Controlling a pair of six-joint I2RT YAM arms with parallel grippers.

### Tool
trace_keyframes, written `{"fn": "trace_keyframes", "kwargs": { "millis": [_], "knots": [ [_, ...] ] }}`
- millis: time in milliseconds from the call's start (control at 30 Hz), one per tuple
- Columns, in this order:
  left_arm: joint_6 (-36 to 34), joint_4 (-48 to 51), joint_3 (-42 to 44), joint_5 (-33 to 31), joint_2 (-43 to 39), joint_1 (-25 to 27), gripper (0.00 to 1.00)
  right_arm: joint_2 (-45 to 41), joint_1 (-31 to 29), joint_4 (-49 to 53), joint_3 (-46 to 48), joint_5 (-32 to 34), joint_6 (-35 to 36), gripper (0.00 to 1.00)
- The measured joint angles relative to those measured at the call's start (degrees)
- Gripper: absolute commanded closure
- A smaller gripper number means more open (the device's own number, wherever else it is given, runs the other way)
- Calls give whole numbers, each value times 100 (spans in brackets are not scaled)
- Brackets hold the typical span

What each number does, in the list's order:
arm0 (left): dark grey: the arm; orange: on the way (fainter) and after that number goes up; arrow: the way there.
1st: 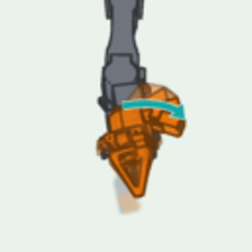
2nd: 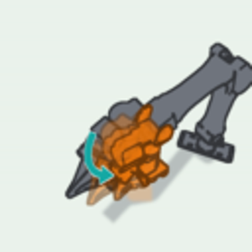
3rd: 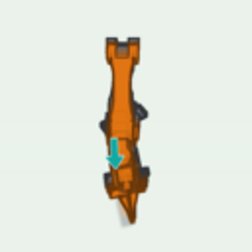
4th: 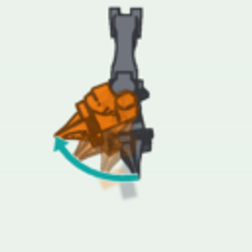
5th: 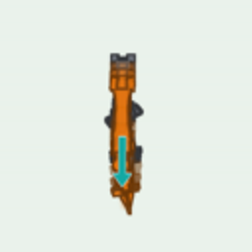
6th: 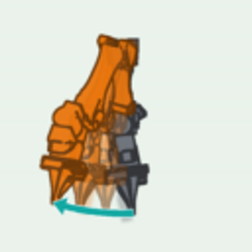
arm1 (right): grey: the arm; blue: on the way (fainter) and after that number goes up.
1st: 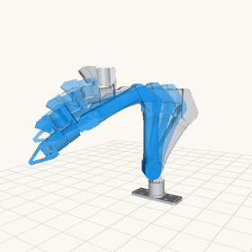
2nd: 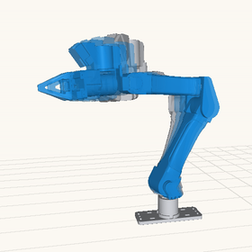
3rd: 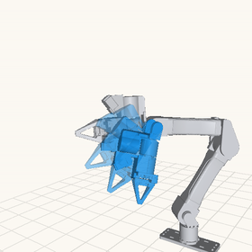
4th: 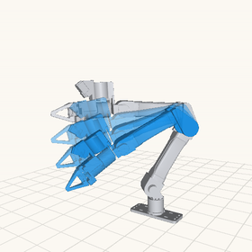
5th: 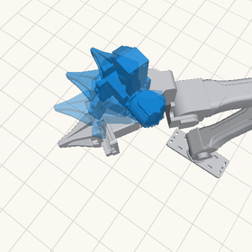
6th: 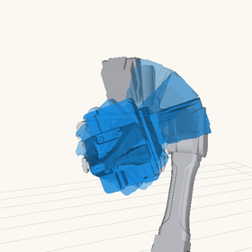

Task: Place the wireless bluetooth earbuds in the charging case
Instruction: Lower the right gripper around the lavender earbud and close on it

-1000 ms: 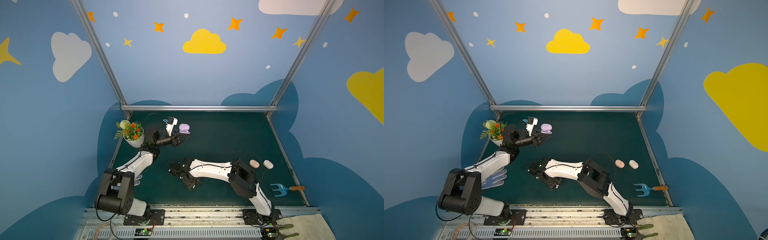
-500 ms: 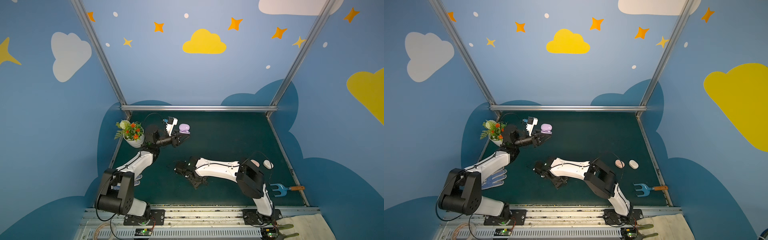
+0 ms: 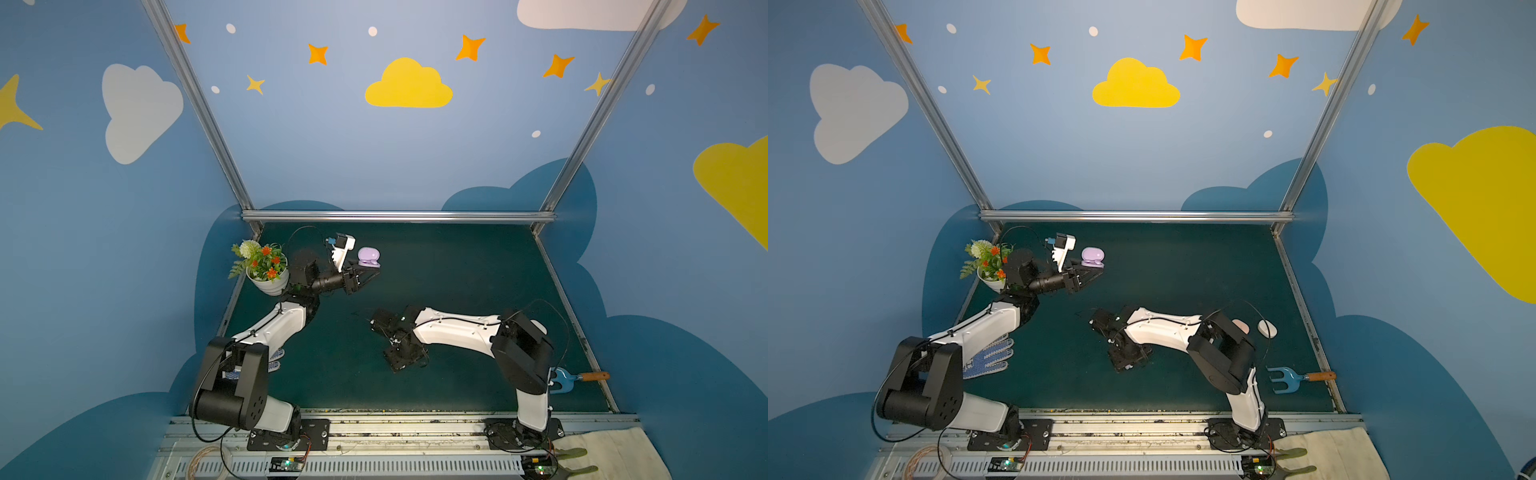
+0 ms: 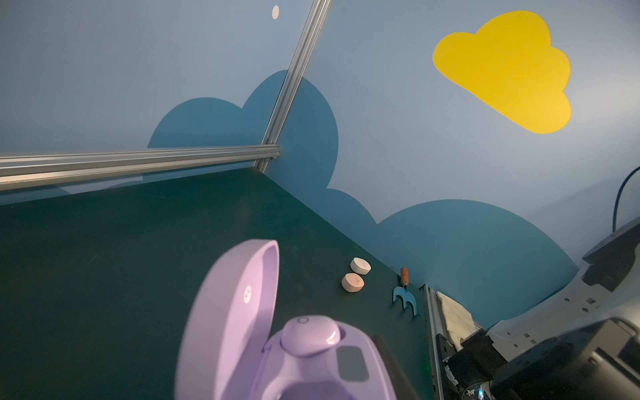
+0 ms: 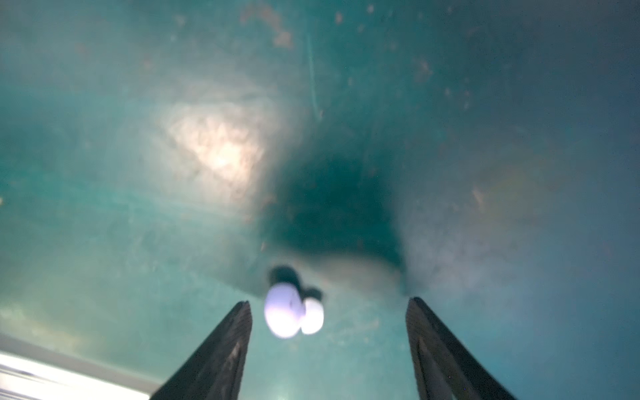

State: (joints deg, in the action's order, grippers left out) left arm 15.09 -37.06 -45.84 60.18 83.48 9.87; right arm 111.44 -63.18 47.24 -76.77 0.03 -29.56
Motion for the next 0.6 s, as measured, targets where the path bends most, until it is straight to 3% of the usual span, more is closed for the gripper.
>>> {"fn": "trace_keyframes", "kwargs": {
  "millis": [267, 600],
  "knots": [
    [0, 0, 0, 0, 0, 0, 81, -2, -7, -424, 57, -525, -11, 32],
    [17, 0, 0, 0, 0, 0, 81, -17, -33, -439, 57, -577, -39, 35]
  ]
}}
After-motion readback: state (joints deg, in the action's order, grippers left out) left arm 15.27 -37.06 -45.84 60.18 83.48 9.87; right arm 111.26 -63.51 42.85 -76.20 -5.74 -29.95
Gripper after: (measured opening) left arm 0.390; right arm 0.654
